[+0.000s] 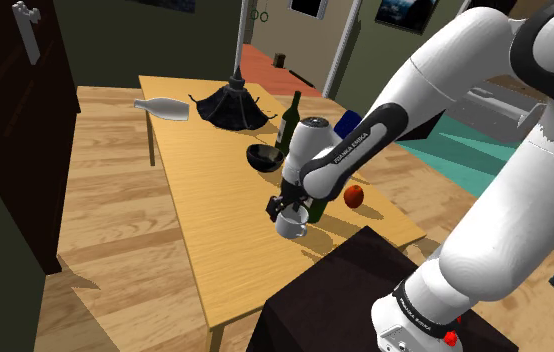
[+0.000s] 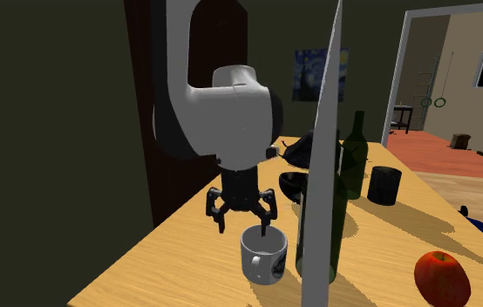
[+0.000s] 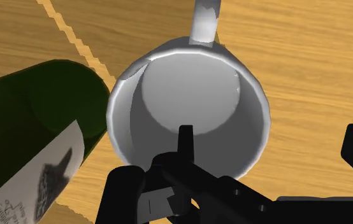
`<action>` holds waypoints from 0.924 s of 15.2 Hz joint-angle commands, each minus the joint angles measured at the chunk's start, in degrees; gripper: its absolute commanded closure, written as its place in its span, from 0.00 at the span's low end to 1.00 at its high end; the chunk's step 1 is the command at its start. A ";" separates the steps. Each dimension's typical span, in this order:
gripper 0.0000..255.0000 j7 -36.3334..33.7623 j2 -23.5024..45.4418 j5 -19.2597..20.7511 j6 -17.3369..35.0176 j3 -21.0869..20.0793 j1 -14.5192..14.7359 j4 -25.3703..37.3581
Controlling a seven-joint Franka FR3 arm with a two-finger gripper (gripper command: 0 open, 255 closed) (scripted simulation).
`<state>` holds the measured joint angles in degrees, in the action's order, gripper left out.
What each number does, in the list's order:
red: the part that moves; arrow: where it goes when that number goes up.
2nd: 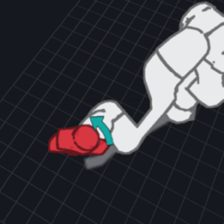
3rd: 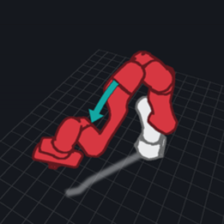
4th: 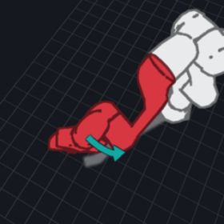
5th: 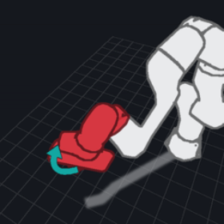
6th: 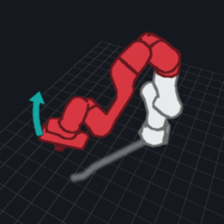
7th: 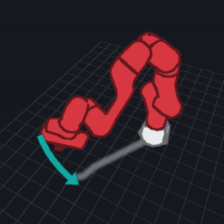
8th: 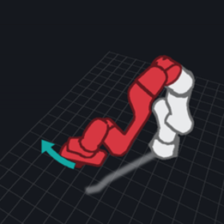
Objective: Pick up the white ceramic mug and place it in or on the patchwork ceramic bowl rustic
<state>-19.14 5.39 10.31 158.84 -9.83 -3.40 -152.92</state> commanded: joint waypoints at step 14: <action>1.00 -4.59 7.25 6.08 5.73 2.86 1.44 1.34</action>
<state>-23.73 12.65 16.39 164.58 -6.97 -1.96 -151.58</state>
